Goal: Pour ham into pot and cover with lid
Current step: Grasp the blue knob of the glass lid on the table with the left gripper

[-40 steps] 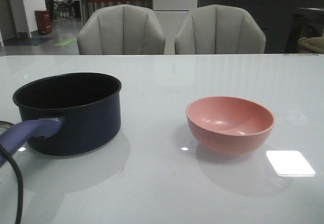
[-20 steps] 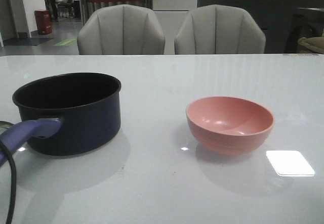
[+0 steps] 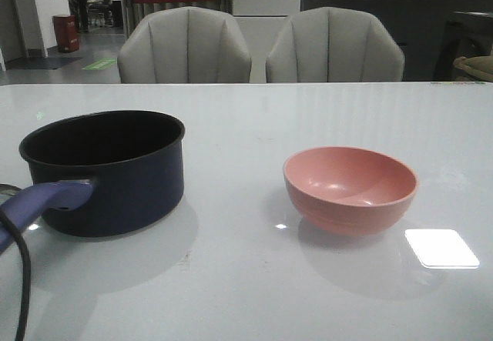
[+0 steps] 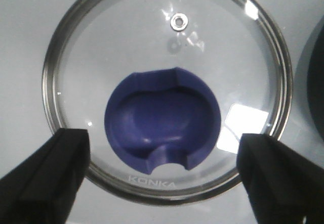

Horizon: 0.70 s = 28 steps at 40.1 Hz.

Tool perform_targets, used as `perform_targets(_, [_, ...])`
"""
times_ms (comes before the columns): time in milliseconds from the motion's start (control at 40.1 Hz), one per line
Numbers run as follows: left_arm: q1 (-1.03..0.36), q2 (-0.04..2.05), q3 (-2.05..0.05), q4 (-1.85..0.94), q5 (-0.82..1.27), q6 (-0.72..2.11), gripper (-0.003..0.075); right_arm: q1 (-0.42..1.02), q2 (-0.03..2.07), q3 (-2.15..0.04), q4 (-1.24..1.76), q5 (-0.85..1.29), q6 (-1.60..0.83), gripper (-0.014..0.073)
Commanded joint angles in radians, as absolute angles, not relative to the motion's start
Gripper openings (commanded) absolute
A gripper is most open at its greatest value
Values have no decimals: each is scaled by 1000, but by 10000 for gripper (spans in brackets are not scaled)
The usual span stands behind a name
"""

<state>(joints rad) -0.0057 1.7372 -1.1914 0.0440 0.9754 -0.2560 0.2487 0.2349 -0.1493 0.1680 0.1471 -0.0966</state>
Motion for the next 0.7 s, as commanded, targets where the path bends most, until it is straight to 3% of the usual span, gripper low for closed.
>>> perform_targets(0, [-1,1695,-1224,17,933,-256,613,248,244,-178,174,71,-107,148])
perform_targets(674, [58,1743,-1224,-59,936,-223,603,248,244,-178,174,71,-107,148])
